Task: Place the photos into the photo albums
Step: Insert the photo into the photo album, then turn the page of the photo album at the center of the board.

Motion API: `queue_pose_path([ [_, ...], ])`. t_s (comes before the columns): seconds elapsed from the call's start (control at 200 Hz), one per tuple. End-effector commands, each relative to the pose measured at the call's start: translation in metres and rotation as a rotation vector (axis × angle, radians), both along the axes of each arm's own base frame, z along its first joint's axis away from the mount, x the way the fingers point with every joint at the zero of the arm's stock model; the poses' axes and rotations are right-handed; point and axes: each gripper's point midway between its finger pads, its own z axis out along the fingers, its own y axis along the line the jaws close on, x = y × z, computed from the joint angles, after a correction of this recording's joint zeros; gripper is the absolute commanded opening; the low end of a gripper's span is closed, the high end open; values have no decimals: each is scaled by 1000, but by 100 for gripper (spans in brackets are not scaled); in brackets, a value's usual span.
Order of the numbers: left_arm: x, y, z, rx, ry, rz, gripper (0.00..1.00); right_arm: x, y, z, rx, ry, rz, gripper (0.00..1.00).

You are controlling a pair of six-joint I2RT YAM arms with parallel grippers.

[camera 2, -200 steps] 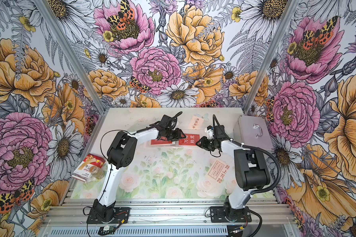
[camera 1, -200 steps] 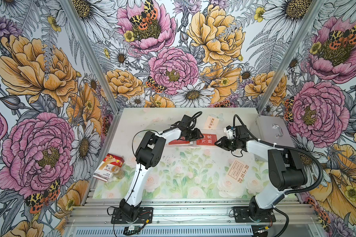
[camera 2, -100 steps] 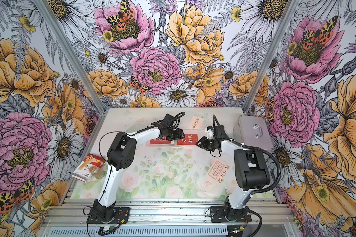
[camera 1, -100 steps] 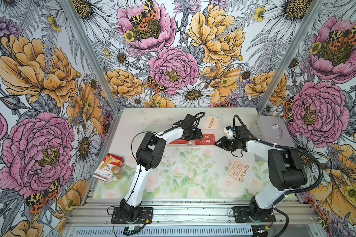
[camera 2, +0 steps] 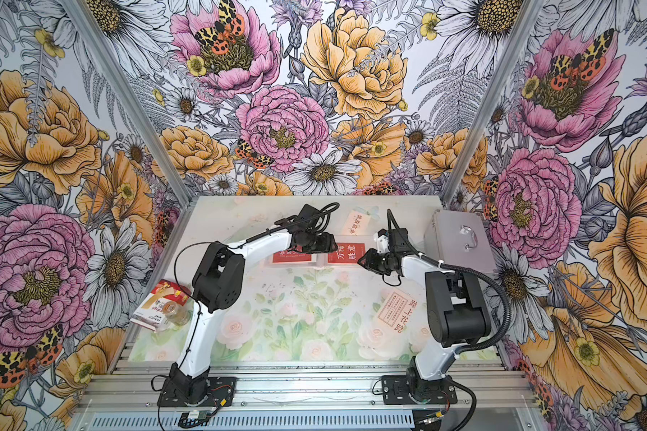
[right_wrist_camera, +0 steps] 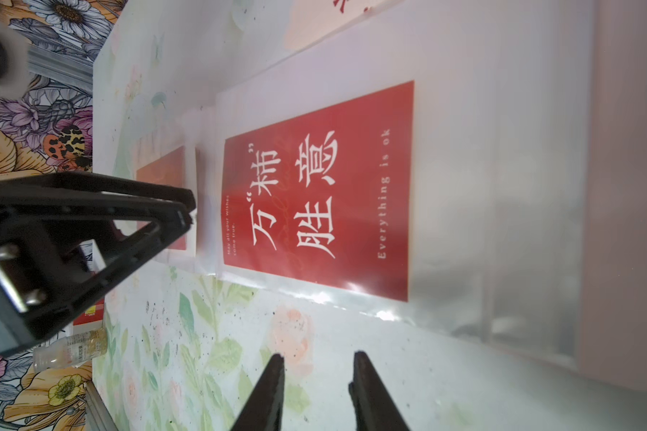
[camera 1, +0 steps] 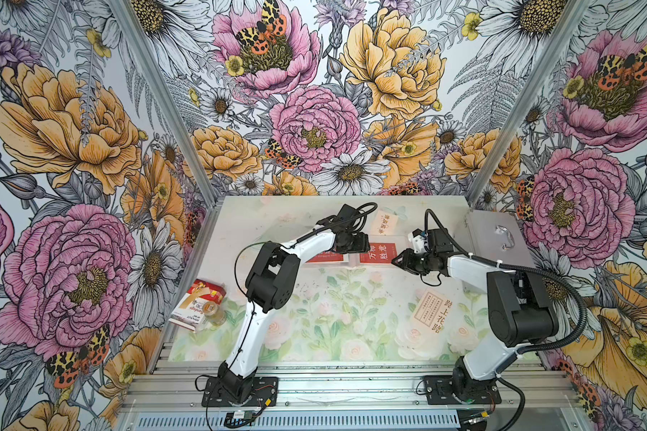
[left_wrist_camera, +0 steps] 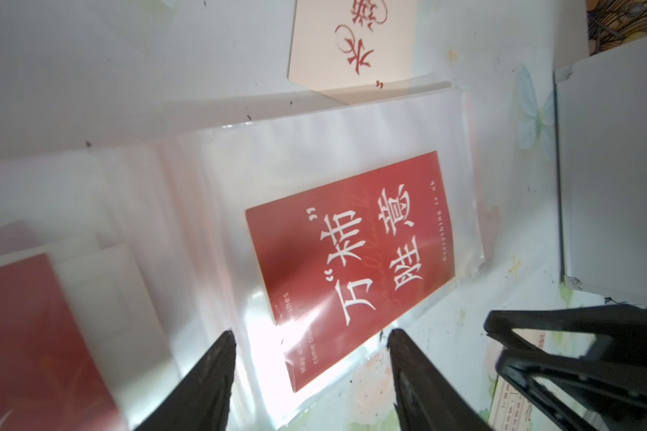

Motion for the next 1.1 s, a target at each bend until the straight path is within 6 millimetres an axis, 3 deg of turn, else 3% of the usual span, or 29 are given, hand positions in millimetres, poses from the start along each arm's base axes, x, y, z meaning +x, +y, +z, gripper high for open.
queue_pose_path([
  [0.0,1,8,37,1,-89,-1,66,6,-11,8,-56,-60,-27,33],
  [0.21,-5,7,28,-33,-50,-27,64,10,-20,10,-96,-77,-64,33],
  [0.46,4,12,26,-154,-12,9,57,19,-24,8,-94,-57,-111,34],
  [0.61,1,4,22,-187,5,-13,40,33,-29,7,-121,-61,-143,34],
  [1.091,-3,3,-15,-170,83,-18,38,71,-38,-7,-177,-26,-169,34],
])
